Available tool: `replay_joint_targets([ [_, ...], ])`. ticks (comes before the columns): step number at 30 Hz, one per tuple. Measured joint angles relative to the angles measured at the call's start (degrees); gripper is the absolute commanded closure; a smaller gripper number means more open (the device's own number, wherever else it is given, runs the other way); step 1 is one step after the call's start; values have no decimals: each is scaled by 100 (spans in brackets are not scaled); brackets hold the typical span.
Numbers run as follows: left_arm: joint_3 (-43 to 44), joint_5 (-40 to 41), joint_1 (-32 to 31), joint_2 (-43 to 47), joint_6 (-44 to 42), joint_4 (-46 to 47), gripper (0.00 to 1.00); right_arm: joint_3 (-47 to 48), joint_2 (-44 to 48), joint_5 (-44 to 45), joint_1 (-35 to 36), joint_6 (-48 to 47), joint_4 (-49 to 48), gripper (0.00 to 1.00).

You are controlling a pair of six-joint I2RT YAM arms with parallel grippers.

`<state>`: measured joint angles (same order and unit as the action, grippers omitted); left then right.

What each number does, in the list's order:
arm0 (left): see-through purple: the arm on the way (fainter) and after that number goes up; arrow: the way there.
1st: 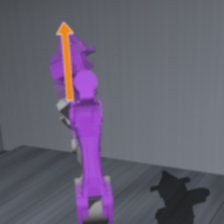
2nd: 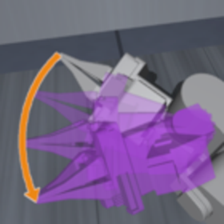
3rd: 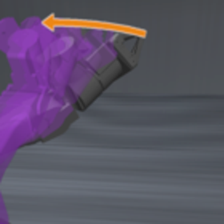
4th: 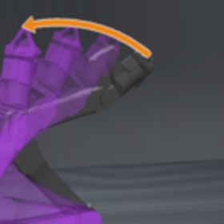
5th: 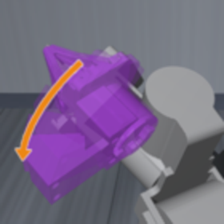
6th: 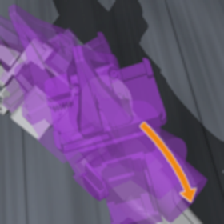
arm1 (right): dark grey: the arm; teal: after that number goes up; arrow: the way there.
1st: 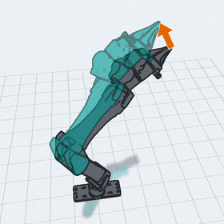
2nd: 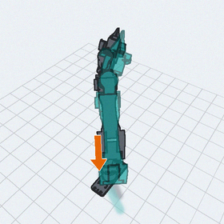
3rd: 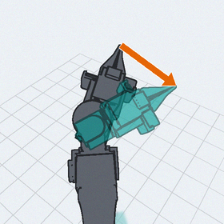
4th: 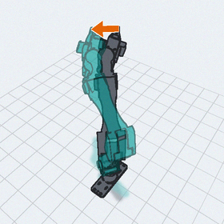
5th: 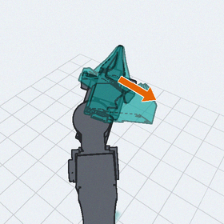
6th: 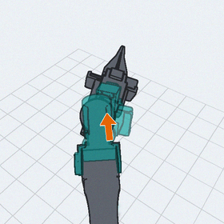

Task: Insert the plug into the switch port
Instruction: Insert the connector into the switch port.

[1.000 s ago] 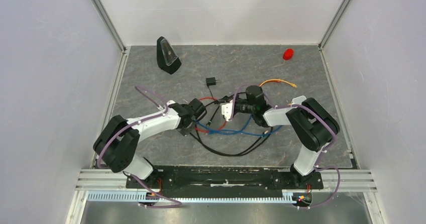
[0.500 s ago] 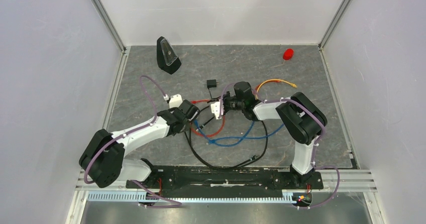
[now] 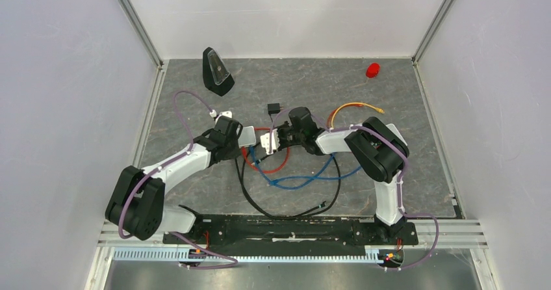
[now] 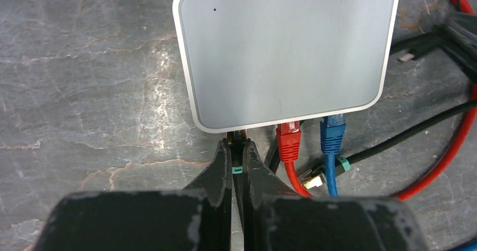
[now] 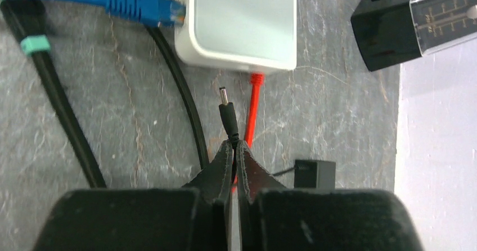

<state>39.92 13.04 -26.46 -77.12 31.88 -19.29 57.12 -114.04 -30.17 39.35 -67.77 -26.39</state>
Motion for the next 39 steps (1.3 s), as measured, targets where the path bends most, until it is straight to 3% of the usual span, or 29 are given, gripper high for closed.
replay_joint_targets([
  [8, -83, -289, 74, 44, -356, 116, 98, 334, -221, 212, 212, 273, 240, 100],
  [39, -216, -485, 79, -37, -372, 184, 98, 396, -221, 535, 339, 389, 428, 100],
])
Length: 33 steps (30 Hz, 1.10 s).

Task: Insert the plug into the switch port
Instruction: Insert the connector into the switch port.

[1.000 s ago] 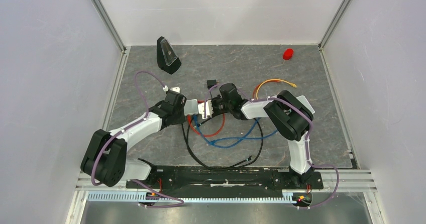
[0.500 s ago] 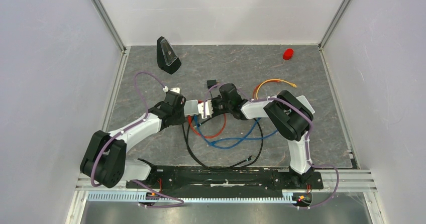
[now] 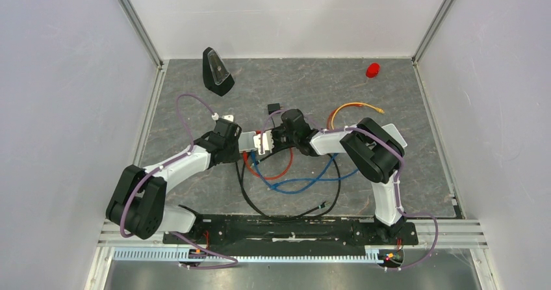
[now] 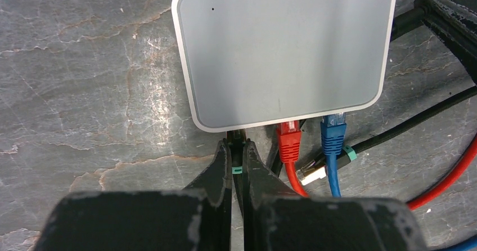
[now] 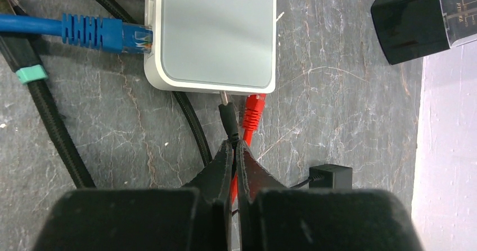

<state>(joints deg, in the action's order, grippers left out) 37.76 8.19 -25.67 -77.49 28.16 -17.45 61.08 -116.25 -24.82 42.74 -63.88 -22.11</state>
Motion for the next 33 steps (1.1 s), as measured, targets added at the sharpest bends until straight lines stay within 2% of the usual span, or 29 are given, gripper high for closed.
replay_joint_targets([
  [19, 0, -85, 55, 0, 2, -138, 98, 136, 0, 411, 275, -22, 358, 100],
  [33, 79, -94, 85, -39, 2, -317, 98, 72, 118, 570, 341, -9, 275, 100],
])
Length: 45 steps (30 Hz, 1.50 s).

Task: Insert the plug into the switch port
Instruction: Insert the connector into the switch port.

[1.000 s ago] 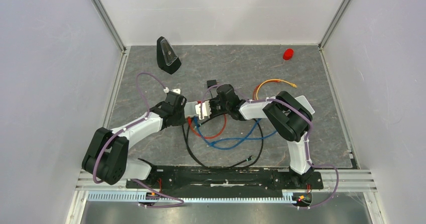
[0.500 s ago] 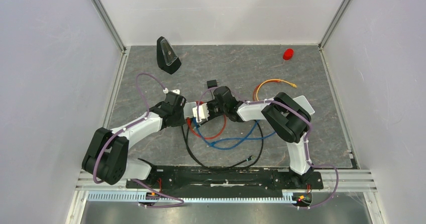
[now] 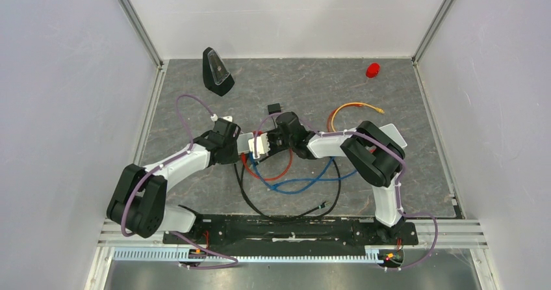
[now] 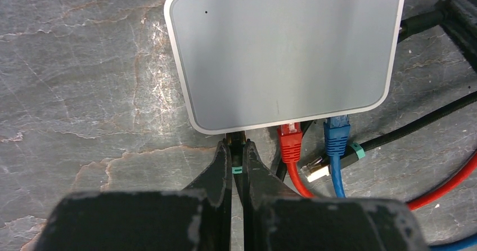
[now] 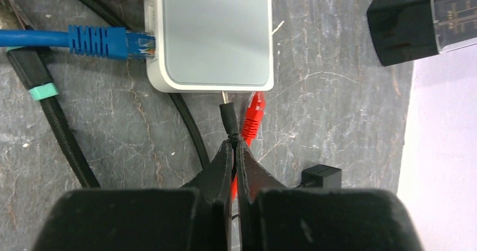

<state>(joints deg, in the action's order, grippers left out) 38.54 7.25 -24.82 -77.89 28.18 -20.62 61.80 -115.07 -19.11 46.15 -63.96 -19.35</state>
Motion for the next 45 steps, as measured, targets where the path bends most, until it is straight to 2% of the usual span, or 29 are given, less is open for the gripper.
replay_joint_targets([
  [17, 17, -326, 249, -39, 7, -26, 98, -96, 186, 109, 103, -157, -155, 100],
  [26, -306, -898, 697, 199, 28, 240, 98, -96, 164, -55, 96, 107, -256, 100],
  [45, -444, -1196, 973, 389, 28, 330, 98, -79, 46, -203, 20, 339, -295, 100],
])
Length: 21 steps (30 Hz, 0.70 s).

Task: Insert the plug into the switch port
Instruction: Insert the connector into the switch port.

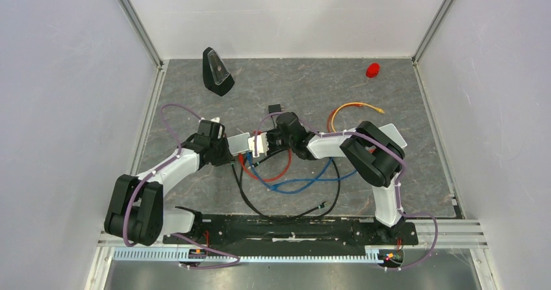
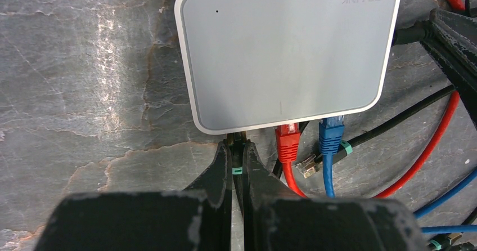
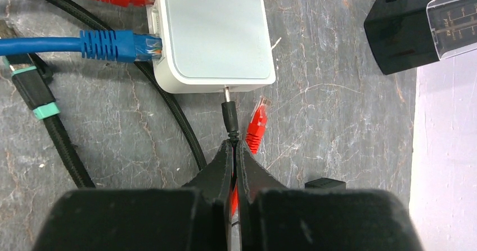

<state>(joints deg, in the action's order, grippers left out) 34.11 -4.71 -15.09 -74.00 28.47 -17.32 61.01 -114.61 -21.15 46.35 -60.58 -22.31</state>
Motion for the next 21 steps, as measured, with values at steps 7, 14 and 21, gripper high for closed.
replay_joint_targets([
  [7, 0, -17, 2, 0, 0, 7, 98, 37, -50, -2, -2, 17, 4, 100],
  [14, 0, -68, 26, -33, 0, 22, 98, 63, -55, -44, -9, 98, 9, 100],
  [21, 0, -153, 50, -50, 0, 35, 98, 72, -59, -131, -33, 146, 4, 100],
])
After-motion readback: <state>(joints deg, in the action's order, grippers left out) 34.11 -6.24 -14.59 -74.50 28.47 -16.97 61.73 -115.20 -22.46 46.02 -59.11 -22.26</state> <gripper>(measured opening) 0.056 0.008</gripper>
